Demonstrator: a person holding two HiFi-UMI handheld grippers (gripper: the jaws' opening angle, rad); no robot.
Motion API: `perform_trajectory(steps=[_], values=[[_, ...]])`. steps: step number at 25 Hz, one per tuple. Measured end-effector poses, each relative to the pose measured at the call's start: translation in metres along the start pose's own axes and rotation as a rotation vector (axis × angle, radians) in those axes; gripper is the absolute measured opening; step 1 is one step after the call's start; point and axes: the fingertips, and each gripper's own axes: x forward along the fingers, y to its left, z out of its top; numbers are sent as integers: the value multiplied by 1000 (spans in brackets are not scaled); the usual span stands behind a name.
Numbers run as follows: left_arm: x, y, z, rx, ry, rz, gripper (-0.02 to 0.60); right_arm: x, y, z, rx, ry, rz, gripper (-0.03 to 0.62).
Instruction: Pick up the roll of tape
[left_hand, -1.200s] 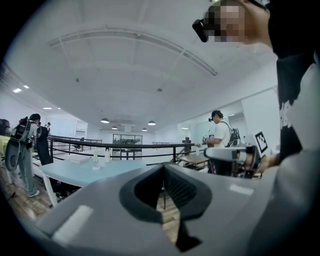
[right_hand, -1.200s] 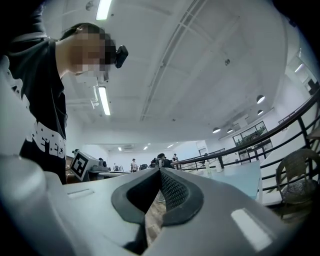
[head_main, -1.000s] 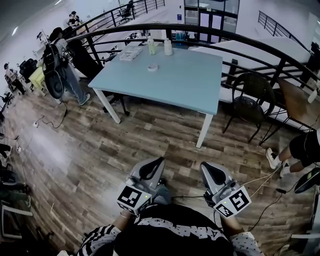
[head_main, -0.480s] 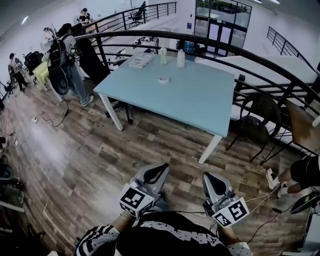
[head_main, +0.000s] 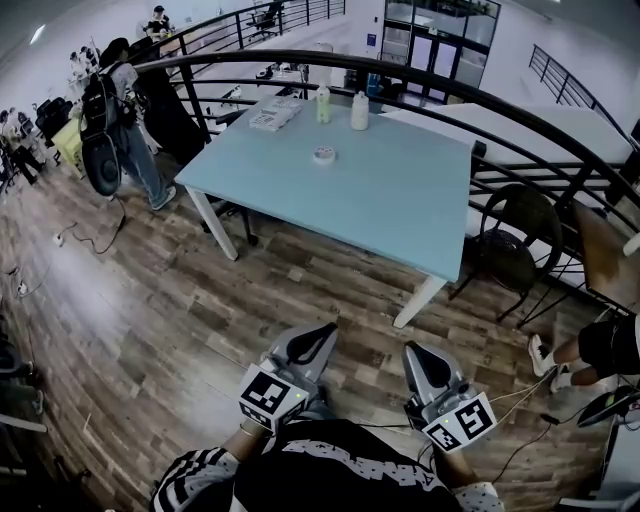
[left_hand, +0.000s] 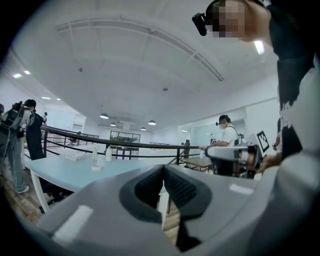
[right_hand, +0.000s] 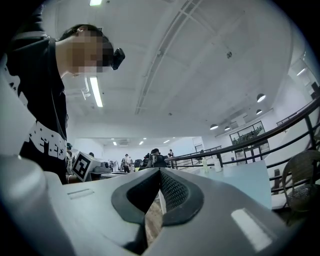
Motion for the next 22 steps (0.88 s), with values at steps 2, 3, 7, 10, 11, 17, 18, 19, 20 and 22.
perform_trajectory(steps=[2,3,7,10,11,17,18,19,20,22], values=[[7,7,2,-3,-3,-14,0,8,-5,1,-5,6,-13,-2],[11,11,4,-3,-7,-21,0,11,-7,2,-8,8,-19,-2],[22,27,8,-10,-15,-45,0,26,-16,5,-21,14,-45,-2],[28,40,11,-9,-17,-62,0,37,-18,7,-29,12,-65,-3],[31,43,12,-7,-19,-70,0,41,-19,8,-31,12,-72,-2],[40,66,17,-6,-29,-106,0,61,-26,5,-32,22,-111,-3],[40,71,16,-7,-29,-106,0,65,-25,4,-31,22,-116,-2],[39,76,16,-7,-29,-106,0,69,-24,3,-30,21,-119,-3],[37,81,15,-7,-28,-106,0,73,-23,2,-29,21,-123,-2],[31,90,12,-9,-27,-104,0,81,-20,-1,-27,21,-125,-2]])
